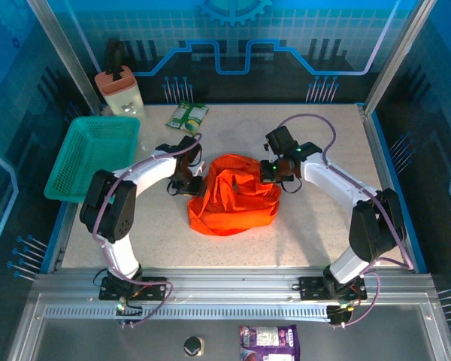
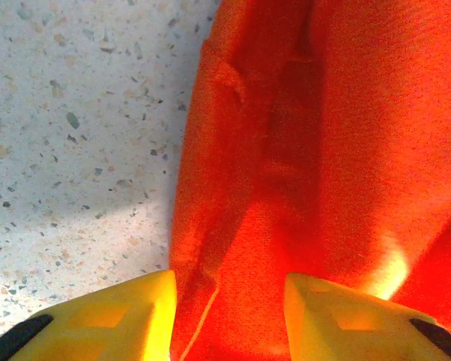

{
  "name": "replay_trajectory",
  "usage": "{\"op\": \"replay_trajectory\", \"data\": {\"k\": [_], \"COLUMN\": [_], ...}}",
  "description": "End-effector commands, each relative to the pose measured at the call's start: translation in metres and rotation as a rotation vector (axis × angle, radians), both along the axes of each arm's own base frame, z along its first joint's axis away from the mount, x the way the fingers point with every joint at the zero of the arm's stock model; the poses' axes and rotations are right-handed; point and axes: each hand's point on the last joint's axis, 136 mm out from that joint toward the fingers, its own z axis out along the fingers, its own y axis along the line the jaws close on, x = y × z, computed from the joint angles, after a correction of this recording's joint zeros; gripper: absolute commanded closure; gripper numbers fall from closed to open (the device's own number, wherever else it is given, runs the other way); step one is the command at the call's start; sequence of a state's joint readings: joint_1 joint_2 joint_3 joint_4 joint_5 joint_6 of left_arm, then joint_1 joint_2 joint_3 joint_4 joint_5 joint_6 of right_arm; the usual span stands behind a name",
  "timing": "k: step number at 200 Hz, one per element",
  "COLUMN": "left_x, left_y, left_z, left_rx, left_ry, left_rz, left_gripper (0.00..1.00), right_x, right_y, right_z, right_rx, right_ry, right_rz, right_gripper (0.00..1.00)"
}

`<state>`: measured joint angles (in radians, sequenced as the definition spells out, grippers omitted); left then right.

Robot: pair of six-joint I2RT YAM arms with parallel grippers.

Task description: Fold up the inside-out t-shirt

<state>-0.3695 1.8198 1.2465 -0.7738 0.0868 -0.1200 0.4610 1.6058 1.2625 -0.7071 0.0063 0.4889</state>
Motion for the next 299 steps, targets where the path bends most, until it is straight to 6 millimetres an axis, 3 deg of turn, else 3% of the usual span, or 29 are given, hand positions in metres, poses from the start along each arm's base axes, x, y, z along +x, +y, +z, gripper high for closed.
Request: {"op": "replay_trajectory", "data": {"k": [1,20,42,71,85,103,135,169,195,214,234,272,289,299], "left_x": [-0.005,-0.007,-0.003,0.013,0.025,0.047,0.088,0.117,0.12,0.112,0.094,0.066,0.065,0.069], "left_y": [0.007,0.006,0.008,0.013,0.015,0.018,0.036,0.076,0.117,0.147,0.164,0.153,0.151,0.148], "left_z": [-0.015,-0.021,-0.02,-0.005,0.01,0.041,0.13,0.235,0.299,0.322,0.338,0.377,0.385,0.38], "left_rx": [0.063,0.061,0.075,0.098,0.068,-0.033,-0.379,-0.643,-0.765,-0.821,-0.854,-0.931,-0.942,-0.926], "left_ry": [0.043,0.067,0.044,-0.031,-0.078,-0.164,-0.34,-0.531,-0.67,-0.73,-0.78,-0.853,-0.856,-0.841], "left_rz": [-0.033,-0.036,-0.028,-0.007,0.032,0.113,0.298,0.414,0.503,0.578,0.608,0.527,0.517,0.512], "left_gripper": [0.57,0.58,0.68,0.91,0.98,1.0,1.0,1.0,1.0,1.0,1.0,1.0,1.0,1.0], "right_x": [0.003,0.005,0.008,0.014,0.019,0.03,0.06,0.089,0.085,0.069,0.046,0.008,0.006,0.014], "right_y": [-0.004,-0.005,-0.005,-0.012,-0.02,-0.039,-0.083,-0.142,-0.186,-0.212,-0.222,-0.21,-0.201,-0.198], "right_z": [0.011,0.015,0.023,0.039,0.049,0.07,0.124,0.218,0.28,0.303,0.317,0.353,0.363,0.355], "right_rx": [0.003,0.0,-0.002,-0.012,-0.017,-0.022,0.006,0.05,0.074,0.096,0.099,0.154,0.205,0.23], "right_ry": [-0.008,-0.016,-0.034,-0.066,-0.087,-0.134,-0.255,-0.445,-0.581,-0.637,-0.684,-0.817,-0.846,-0.821], "right_rz": [-0.001,-0.003,-0.003,-0.006,-0.014,-0.044,-0.123,-0.234,-0.337,-0.414,-0.454,-0.433,-0.401,-0.39], "right_gripper": [1.0,1.0,1.0,1.0,1.0,1.0,1.0,1.0,1.0,1.0,1.0,1.0,1.0,1.0]}}
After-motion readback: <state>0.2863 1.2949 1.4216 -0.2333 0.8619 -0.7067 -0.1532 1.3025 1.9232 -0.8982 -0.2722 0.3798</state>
